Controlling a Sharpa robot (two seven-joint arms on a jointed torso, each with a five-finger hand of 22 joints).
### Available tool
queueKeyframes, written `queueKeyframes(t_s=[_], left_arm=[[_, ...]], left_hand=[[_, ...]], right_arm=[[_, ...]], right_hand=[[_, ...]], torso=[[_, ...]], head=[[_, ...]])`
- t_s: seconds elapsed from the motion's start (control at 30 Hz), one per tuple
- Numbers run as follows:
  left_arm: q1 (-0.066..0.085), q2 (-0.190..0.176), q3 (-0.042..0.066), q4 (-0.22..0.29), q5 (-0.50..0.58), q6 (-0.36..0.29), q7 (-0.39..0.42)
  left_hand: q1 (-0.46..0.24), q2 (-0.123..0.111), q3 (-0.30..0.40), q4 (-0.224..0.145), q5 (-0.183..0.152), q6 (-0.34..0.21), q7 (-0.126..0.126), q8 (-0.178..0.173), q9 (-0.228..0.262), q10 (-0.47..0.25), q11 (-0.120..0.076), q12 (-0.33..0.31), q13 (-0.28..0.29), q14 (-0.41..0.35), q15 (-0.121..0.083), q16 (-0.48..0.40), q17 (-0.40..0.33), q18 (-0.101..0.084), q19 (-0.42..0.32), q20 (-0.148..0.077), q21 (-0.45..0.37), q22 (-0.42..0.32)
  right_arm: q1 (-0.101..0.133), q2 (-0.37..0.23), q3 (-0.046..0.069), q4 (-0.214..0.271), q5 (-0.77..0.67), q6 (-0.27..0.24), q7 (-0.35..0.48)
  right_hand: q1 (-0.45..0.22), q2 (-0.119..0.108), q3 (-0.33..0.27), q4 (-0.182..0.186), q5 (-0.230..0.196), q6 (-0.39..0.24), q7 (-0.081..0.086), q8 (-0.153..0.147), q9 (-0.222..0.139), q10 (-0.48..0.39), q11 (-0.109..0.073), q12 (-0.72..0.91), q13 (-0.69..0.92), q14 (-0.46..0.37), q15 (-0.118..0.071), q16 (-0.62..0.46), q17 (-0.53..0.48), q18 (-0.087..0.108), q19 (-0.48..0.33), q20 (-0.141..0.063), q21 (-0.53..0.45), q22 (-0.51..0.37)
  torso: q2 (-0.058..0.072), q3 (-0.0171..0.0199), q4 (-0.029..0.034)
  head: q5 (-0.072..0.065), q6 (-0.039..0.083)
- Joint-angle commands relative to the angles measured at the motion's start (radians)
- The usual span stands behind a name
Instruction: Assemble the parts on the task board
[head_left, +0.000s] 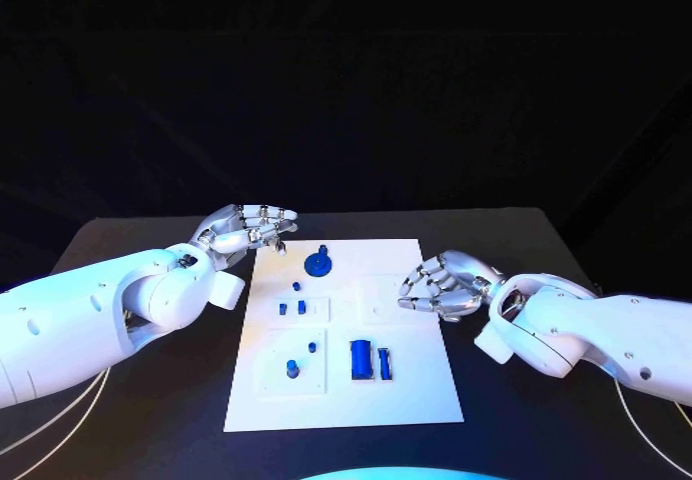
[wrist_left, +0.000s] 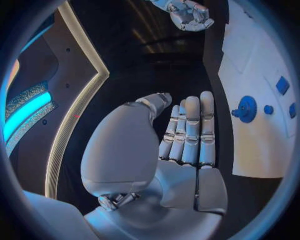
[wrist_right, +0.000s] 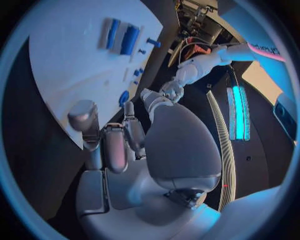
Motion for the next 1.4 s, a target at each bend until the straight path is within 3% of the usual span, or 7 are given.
queueKeyframes(t_s=[0.03,0.67,0.7,0.93,0.97,1.03,1.4], left_arm=[[0.0,0.011,0.001,-0.021,0.042,-0.035,0.058],[0.0,0.136,0.002,-0.255,0.155,-0.183,0.188],[0.0,0.127,0.001,-0.244,0.115,-0.141,0.13],[-0.012,0.124,0.002,-0.196,0.115,-0.206,0.139],[-0.015,0.123,0.002,-0.183,0.115,-0.223,0.142],[-0.025,0.12,0.003,-0.146,0.115,-0.274,0.149],[-0.077,0.103,0.007,0.064,0.115,-0.557,0.191]], left_hand=[[-0.009,-0.003,-0.006,0.003,-0.002,-0.011,0.0,0.007,-0.002,-0.01,0.0,0.006,-0.002,-0.03,0.001,-0.016,-0.007,0.005,-0.016,0.007,-0.018,-0.008],[0.037,0.015,-0.103,0.081,-0.001,-0.073,-0.032,-0.026,-0.078,-0.091,0.063,-0.263,-0.149,-0.309,0.114,-0.791,-0.329,-0.032,-0.218,0.146,-0.774,-0.495],[-0.411,0.221,-0.496,-0.157,-0.317,-0.845,-0.193,-0.277,-0.313,-0.951,-0.129,-0.43,-0.211,-1.036,-0.056,-1.083,-0.529,-0.178,-0.905,-0.146,-0.907,-0.595],[-0.647,0.221,-0.496,-0.157,-0.317,-0.845,-0.193,-0.277,-0.313,-0.951,-0.129,-0.43,-0.211,-1.036,-0.056,-1.083,-0.529,-0.178,-0.905,-0.146,-0.907,-0.595],[-0.676,0.221,-0.496,-0.157,-0.317,-0.845,-0.193,-0.277,-0.313,-0.951,-0.129,-0.43,-0.211,-1.036,-0.056,-1.083,-0.529,-0.178,-0.905,-0.146,-0.907,-0.595],[-1.431,0.221,-0.496,-0.157,-0.317,-0.845,-0.193,-0.277,-0.313,-0.951,-0.129,-0.43,-0.211,-1.036,-0.056,-1.083,-0.529,-0.178,-0.905,-0.146,-0.907,-0.595],[-1.431,0.221,-0.496,-0.157,-0.317,-0.845,-0.193,-0.277,-0.313,-0.951,-0.129,-0.43,-0.211,-1.036,-0.056,-1.083,-0.529,-0.178,-0.905,-0.146,-0.907,-0.595]], right_arm=[[0.017,0.026,0.004,-0.085,0.283,-0.025,0.267],[0.042,0.256,0.035,-0.598,0.727,0.065,0.466],[0.041,0.248,0.034,-0.588,0.636,0.011,0.402],[0.012,0.242,0.06,-0.523,0.657,-0.046,0.419],[0.004,0.24,0.067,-0.506,0.662,-0.061,0.424],[-0.019,0.235,0.088,-0.455,0.679,-0.105,0.438],[-0.134,0.208,0.191,-0.201,0.762,-0.328,0.506]], right_hand=[[0.026,0.004,0.018,-0.004,0.002,-0.027,0.013,-0.004,0.003,-0.128,0.012,-0.195,-0.078,-0.06,0.014,-0.125,-0.171,0.04,-0.106,0.014,-0.286,-0.017],[0.035,0.002,0.187,-0.05,-0.001,-0.104,0.102,-0.142,-0.113,-0.384,0.133,-1.037,-1.092,-0.463,0.162,-1.12,-0.882,0.063,-0.436,0.171,-0.769,-0.718],[-0.364,0.216,-0.291,-0.249,-0.25,-0.933,-0.111,-0.398,-0.442,-1.371,-0.031,-1.224,-1.308,-1.463,0.039,-1.404,-1.228,-0.121,-1.334,-0.066,-0.831,-1.308],[-0.591,0.216,-0.291,-0.249,-0.25,-0.933,-0.111,-0.398,-0.442,-1.371,-0.031,-1.224,-1.308,-1.463,0.039,-1.404,-1.228,-0.121,-1.334,-0.066,-0.831,-1.308],[-1.316,0.216,-0.291,-0.249,-0.25,-0.933,-0.111,-0.398,-0.442,-1.371,-0.031,-1.224,-1.308,-1.463,0.039,-1.404,-1.228,-0.121,-1.334,-0.066,-0.831,-1.308],[-1.316,0.216,-0.291,-0.249,-0.25,-0.933,-0.111,-0.398,-0.442,-1.371,-0.031,-1.224,-1.308,-1.463,0.039,-1.404,-1.228,-0.121,-1.334,-0.066,-0.831,-1.308],[-1.316,0.216,-0.291,-0.249,-0.25,-0.933,-0.111,-0.398,-0.442,-1.371,-0.031,-1.224,-1.308,-1.463,0.039,-1.404,-1.228,-0.121,-1.334,-0.066,-0.831,-1.308]], torso=[[-0.022,-0.0041,0.0018],[-0.046,0.0061,0.0132],[-0.045,0.0001,0.0092],[-0.077,0.0141,0.0187],[-0.084,0.0171,0.0207],[-0.096,0.0226,0.0244],[-0.104,0.0259,0.0267]], head=[[0.002,0.031],[0.016,0.127],[0.012,0.121],[0.019,0.135],[0.021,0.138],[0.024,0.143],[0.026,0.146]])
